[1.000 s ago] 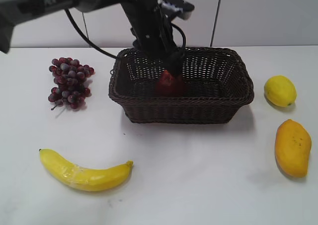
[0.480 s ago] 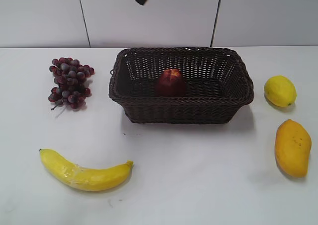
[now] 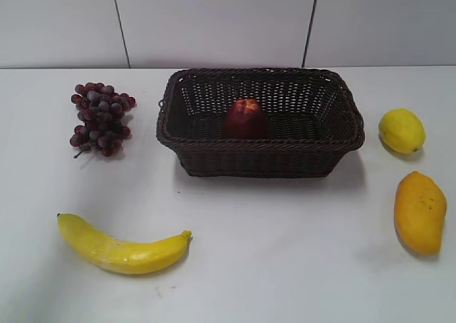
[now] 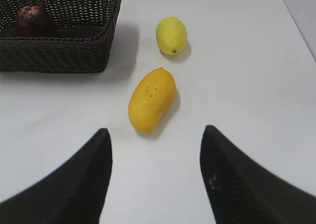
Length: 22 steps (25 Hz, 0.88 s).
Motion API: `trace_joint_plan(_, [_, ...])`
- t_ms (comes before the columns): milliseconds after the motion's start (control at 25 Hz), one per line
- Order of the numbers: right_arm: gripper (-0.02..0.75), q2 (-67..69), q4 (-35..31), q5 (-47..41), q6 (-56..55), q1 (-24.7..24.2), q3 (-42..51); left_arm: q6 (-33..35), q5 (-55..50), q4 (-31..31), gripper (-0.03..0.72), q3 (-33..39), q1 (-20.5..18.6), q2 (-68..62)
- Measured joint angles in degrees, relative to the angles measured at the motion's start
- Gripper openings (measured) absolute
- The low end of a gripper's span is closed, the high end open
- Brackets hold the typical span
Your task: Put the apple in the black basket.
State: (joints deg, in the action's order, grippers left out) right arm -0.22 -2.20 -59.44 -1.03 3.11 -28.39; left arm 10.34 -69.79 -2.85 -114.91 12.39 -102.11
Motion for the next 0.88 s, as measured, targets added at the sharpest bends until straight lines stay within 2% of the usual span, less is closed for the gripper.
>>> trace_joint_plan(120, [0.434, 0.00, 0.00, 0.00, 0.00, 0.00, 0.00, -0.93, -0.04, 0.08, 0.596, 5.05, -5.23, 3.74])
trace_joint_plan(280, [0.434, 0.00, 0.00, 0.00, 0.00, 0.00, 0.00, -2.42, -0.04, 0.08, 0.593, 11.91, -8.89, 8.34])
trace_joint_plan(560, [0.434, 0.00, 0.00, 0.00, 0.00, 0.00, 0.00, -2.59, -0.09, -0.14, 0.591, 29.03, -9.16, 19.10])
trace_joint_plan(880, [0.434, 0.00, 0.00, 0.00, 0.00, 0.00, 0.00, -2.65, -0.03, -3.59, 0.591, 47.33, -9.16, 35.40])
